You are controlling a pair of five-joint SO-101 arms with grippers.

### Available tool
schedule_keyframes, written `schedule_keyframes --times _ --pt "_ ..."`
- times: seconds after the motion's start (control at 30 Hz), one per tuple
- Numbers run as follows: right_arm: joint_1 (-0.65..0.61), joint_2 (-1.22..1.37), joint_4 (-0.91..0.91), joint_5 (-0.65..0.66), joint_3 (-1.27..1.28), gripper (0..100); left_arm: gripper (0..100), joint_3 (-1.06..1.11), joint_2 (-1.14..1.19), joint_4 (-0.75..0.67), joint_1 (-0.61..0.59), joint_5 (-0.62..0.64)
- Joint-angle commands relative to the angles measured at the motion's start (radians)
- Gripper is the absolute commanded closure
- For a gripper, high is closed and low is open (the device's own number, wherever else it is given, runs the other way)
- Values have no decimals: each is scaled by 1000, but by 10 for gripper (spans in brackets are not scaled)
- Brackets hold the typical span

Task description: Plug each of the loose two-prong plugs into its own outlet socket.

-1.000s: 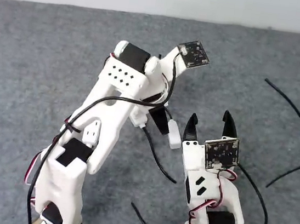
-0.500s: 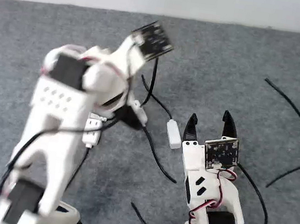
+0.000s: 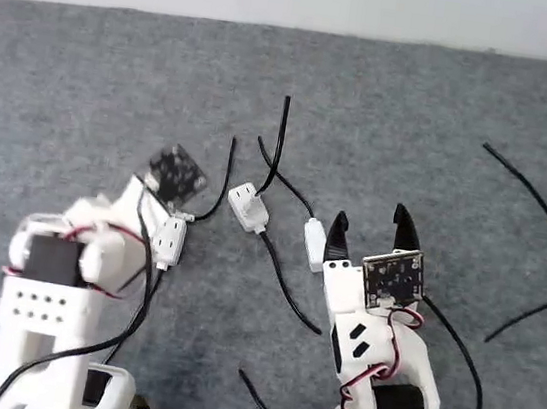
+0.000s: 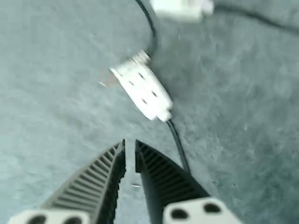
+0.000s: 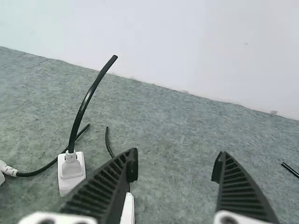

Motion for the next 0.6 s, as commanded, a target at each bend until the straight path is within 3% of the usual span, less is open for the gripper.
schedule_keyframes --times 0.0,0.3,0.57 --pt "-2 -13 5 14 -8 735 979 119 -11 -110 -8 -35" --pt "-4 -7 4 14 -8 735 979 101 155 -358 -11 -31" --pt "-4 -4 1 14 -6 735 972 -105 470 -551 -101 -87"
